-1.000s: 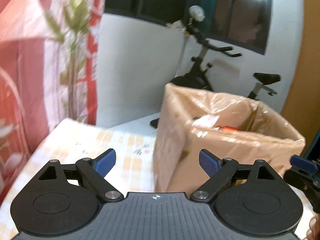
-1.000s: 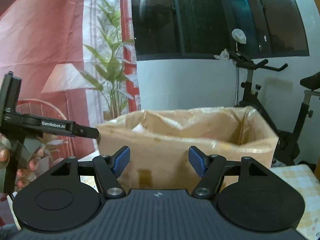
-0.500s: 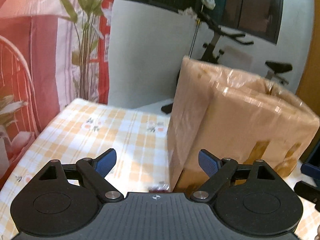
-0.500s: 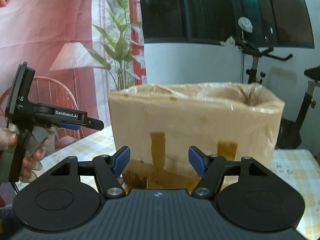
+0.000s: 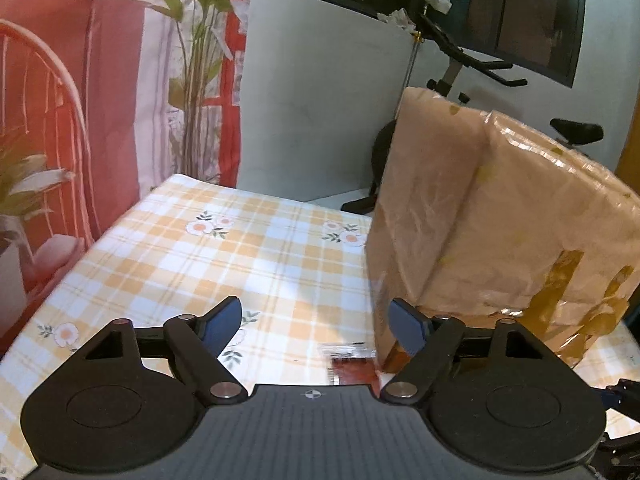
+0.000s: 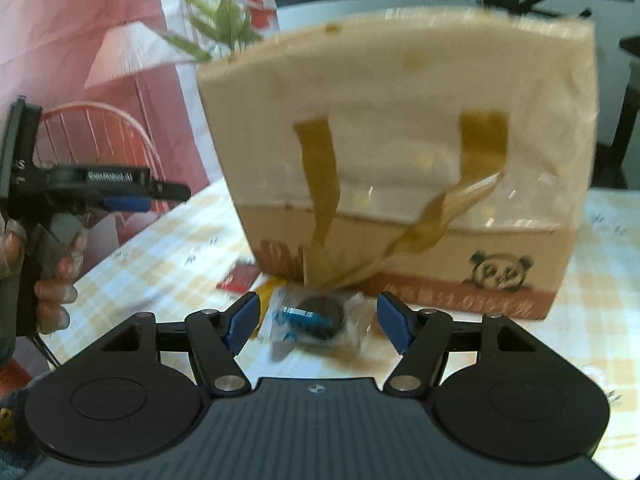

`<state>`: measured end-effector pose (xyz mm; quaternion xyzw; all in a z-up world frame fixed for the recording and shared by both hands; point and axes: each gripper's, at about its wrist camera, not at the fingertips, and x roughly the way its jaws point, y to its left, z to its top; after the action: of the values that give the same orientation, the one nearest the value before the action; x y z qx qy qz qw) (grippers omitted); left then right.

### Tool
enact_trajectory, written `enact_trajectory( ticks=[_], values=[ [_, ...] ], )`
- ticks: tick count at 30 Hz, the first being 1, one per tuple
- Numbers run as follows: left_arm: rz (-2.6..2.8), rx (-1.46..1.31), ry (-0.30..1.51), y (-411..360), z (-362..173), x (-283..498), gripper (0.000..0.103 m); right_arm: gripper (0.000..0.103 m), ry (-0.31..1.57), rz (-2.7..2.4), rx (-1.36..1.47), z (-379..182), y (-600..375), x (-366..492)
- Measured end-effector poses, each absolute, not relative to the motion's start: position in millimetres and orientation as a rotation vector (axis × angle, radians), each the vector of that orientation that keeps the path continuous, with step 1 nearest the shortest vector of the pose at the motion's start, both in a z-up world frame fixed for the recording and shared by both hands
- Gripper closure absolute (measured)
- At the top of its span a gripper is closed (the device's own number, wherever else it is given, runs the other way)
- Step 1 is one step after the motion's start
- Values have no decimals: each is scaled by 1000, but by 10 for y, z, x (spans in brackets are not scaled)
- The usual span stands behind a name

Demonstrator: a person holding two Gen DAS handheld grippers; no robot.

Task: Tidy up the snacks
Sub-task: 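Move both open tools back to the snack pile, then grasp the yellow wrapped snack with the left tool while the right tool grasps the blue-labelled packet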

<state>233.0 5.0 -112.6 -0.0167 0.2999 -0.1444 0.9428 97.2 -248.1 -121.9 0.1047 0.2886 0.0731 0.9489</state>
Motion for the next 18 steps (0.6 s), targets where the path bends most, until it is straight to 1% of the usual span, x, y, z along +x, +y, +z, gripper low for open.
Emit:
enact_trajectory(
  ticks=[5,6,7,8,9,12,18],
  values=[
    [-323,-23,631,69,-1205,2341,33,35,647,198,172,-1343,-2354,1182],
    [-318,-25,632,81,-1216,2333,33,34,653,206,154,-1370,-2319,1229],
    [-309,-28,631,98,-1225,2335,34,30,658,210,138,-1392,-2294,1267],
    [-303,-31,630,115,-1235,2334,36,27,661,209,124,-1413,-2270,1304],
    [-300,-33,631,130,-1245,2340,42,27,661,207,114,-1434,-2248,1349],
    [-301,-42,655,163,-1285,2364,52,26,669,198,115,-1488,-2223,1468],
    [-308,-37,678,184,-1356,2320,57,26,706,137,162,-1612,-2245,1690]
  ],
)
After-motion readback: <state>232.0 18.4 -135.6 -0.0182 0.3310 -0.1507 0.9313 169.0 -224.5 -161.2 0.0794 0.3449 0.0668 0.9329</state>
